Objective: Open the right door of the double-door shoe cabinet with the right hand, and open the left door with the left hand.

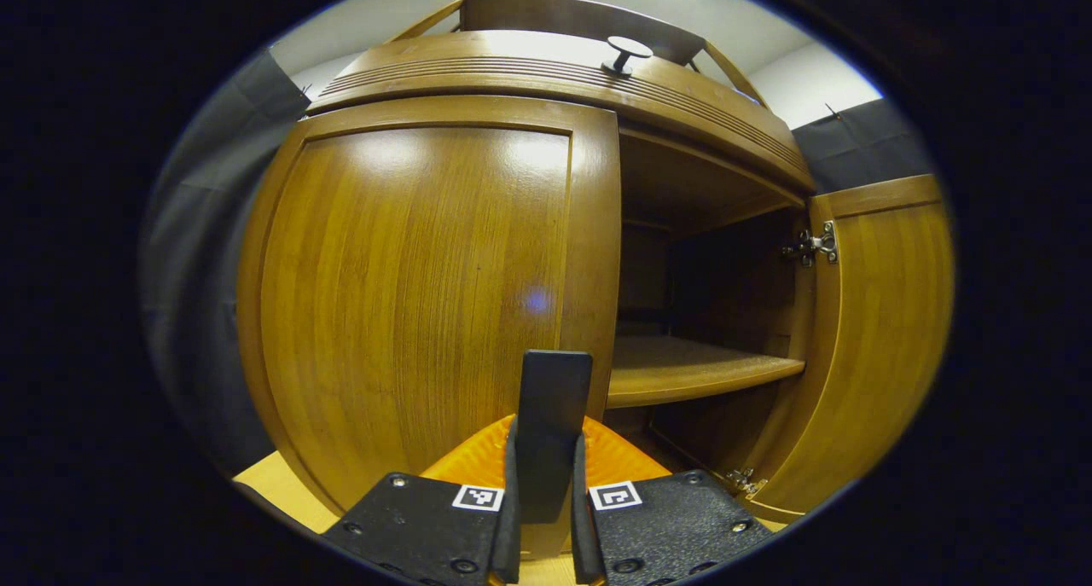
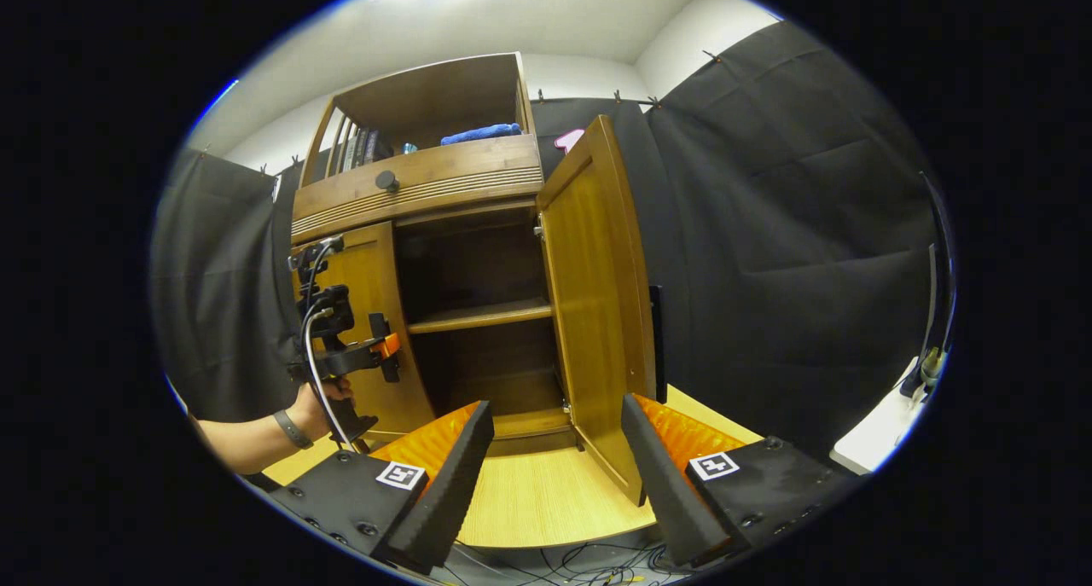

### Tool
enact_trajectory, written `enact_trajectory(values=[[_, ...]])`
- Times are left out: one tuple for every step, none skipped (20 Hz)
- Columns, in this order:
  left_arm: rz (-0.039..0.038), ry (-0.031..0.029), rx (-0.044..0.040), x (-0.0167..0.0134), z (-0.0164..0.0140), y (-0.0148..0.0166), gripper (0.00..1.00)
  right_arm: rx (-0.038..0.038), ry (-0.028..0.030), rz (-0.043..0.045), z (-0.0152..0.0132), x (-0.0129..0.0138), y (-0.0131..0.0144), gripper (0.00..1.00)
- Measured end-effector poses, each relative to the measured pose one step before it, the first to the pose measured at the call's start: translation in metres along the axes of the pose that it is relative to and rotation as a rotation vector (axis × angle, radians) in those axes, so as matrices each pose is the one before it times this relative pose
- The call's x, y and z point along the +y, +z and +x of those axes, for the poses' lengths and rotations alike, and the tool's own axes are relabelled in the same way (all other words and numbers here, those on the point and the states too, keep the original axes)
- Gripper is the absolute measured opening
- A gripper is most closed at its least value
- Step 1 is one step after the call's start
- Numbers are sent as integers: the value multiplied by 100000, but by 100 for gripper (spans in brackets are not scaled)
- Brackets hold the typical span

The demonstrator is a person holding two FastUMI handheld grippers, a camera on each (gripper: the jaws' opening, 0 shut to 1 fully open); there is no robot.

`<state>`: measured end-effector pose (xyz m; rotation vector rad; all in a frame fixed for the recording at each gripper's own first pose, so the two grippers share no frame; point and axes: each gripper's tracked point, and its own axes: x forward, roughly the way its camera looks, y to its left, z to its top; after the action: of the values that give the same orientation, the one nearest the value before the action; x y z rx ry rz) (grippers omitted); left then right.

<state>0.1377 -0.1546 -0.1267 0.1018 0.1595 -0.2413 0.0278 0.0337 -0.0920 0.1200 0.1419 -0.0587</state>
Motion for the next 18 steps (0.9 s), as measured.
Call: enact_trajectory(values=[[112, 80, 699, -27, -314, 142, 23, 0, 327, 234, 66, 113, -43, 97], [59, 55, 474, -47, -410, 121, 24, -246, 504, 313, 88, 220, 35, 100], [293, 747, 464, 44, -586, 88, 24, -564, 627, 63, -30, 106, 67, 100], [458, 949, 970, -119, -1065, -246, 23, -342, 484, -198, 1, 213, 38, 88], [670, 816, 900, 95, -938, -23, 24, -61, 402, -443, 54, 25, 32, 92], [292, 490, 683, 207, -831, 92, 24, -71, 415, -378, 50, 67, 66, 96], [-397, 88, 318, 154, -862, 134, 24, -310, 702, -65, 15, 55, 154, 100], [-801, 66, 241, 119, -621, 37, 23, -420, 1074, -5, -17, 209, 110, 100], [-350, 352, 244, 352, -994, 87, 23, -154, 872, -103, 197, 91, 84, 98], [30, 666, 384, 276, -904, -82, 23, -49, 911, -248, 101, 135, 92, 97], [132, 713, 58, 402, -917, 49, 23, -131, 913, -346, 91, 111, 62, 97], [136, 691, -196, 289, -1011, 131, 23, -223, 721, -340, 201, 135, 133, 97], [-176, 358, -476, 453, -980, 182, 23, -167, 779, -186, 177, 78, 102, 97], [-363, 232, -383, 513, -981, 16, 24, -32, 793, -83, 35, 176, -38, 97], [-455, 418, -201, 536, -931, 95, 23, 134, 889, 18, 111, 162, -65, 97], [-227, 932, -285, 594, -767, -26, 23, 153, 865, 109, 242, 143, -69, 97], [-255, 1275, -398, 566, -838, -61, 23, 311, 893, 224, 169, 151, -103, 97], [80, 1343, -540, 540, -643, 57, 23, 423, 1007, 295, 300, 251, -107, 97]])
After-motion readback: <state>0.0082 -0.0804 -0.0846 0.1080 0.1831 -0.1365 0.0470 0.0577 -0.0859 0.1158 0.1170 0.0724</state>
